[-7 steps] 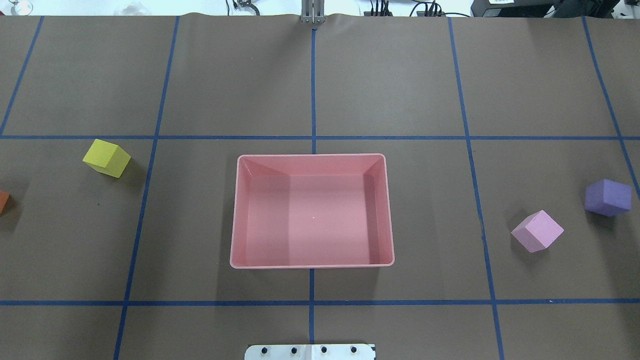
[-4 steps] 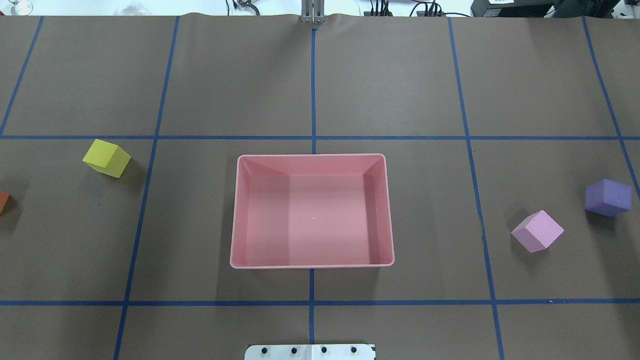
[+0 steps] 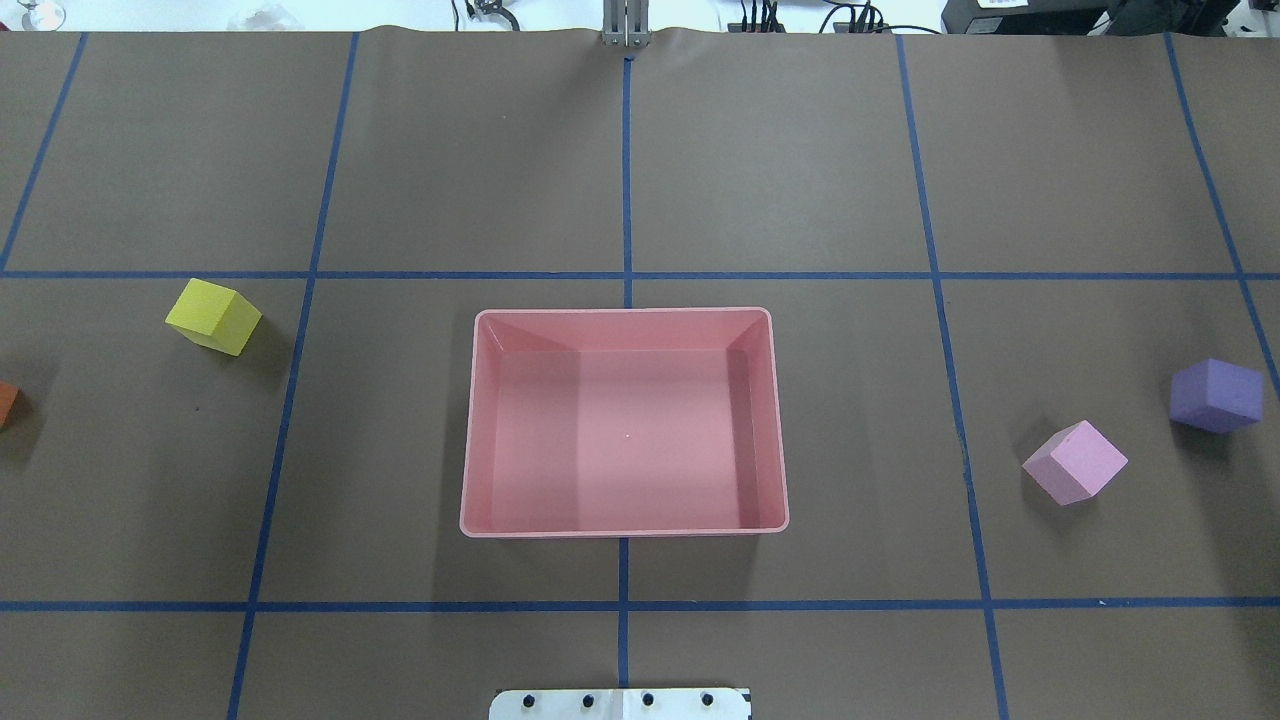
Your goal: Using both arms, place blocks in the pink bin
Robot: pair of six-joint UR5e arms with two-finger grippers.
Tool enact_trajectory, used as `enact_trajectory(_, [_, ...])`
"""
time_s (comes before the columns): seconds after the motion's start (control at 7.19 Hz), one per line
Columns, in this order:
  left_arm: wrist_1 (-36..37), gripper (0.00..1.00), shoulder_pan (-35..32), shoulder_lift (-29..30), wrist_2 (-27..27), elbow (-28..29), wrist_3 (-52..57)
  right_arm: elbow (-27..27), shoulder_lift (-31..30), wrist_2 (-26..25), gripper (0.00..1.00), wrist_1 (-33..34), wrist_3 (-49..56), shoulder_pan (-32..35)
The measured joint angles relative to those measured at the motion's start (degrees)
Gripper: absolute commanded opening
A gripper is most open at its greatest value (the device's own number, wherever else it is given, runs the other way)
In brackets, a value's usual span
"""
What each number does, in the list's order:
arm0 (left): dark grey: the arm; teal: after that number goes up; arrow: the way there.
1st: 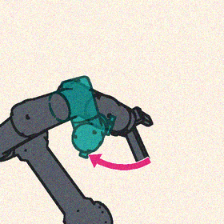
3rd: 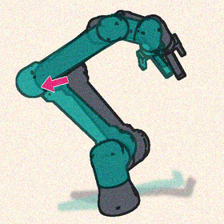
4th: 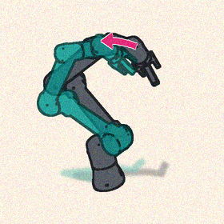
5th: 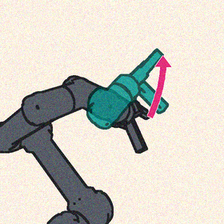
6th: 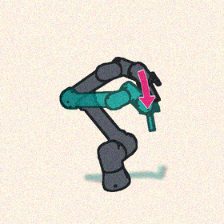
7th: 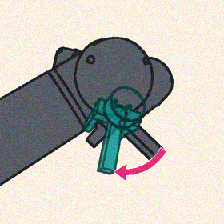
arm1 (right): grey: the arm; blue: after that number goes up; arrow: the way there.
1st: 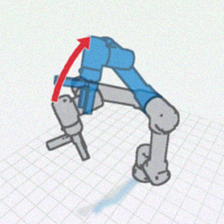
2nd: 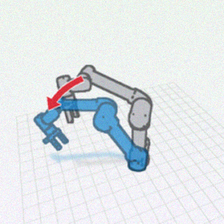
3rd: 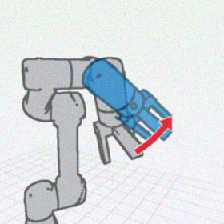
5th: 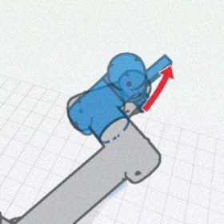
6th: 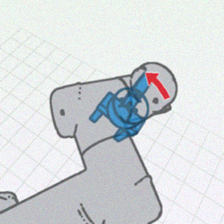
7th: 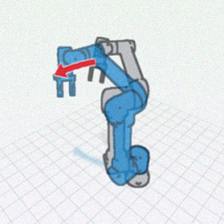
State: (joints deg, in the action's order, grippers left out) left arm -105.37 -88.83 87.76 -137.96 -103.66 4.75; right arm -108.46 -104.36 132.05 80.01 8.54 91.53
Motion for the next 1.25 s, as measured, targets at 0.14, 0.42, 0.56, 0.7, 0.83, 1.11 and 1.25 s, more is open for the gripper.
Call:
enact_trajectory(0.14, [-3.7, 1.00, 3.2, 0.9, -0.4, 0.8, -2.5, 0.3, -0.2, 0.6, 1.00, -1.7, 0.1, 0.0])
enact_trajectory(0.42, [-10.2, 1.00, 12.6, 2.0, 0.1, 2.7, -12.1, 1.5, -0.4, 1.1, 1.00, -3.5, -0.1, 0.0])
enact_trajectory(0.56, [-13.3, 1.00, 17.3, 2.6, 2.3, 3.2, -19.5, 1.7, -0.4, 1.2, 1.00, -3.7, -0.1, 0.0])
enact_trajectory(0.7, [-16.4, 1.00, 22.6, 3.1, 7.1, 3.5, -27.0, 1.8, -0.4, 1.3, 1.00, -3.8, -0.2, 0.0])
enact_trajectory(0.83, [-18.4, 1.00, 28.0, 4.0, 12.5, 3.8, -33.9, 1.9, -0.4, 1.3, 1.00, -3.8, -0.2, 0.0])
enact_trajectory(1.11, [-19.6, 1.00, 33.9, 6.5, 18.4, 6.5, -40.2, 2.0, -0.4, 1.4, 1.00, -3.8, -0.2, 0.0])
enact_trajectory(1.25, [-19.7, 1.00, 34.9, 8.0, 19.3, 8.7, -40.8, 2.0, -0.4, 1.4, 1.00, -3.8, -0.2, 0.0])
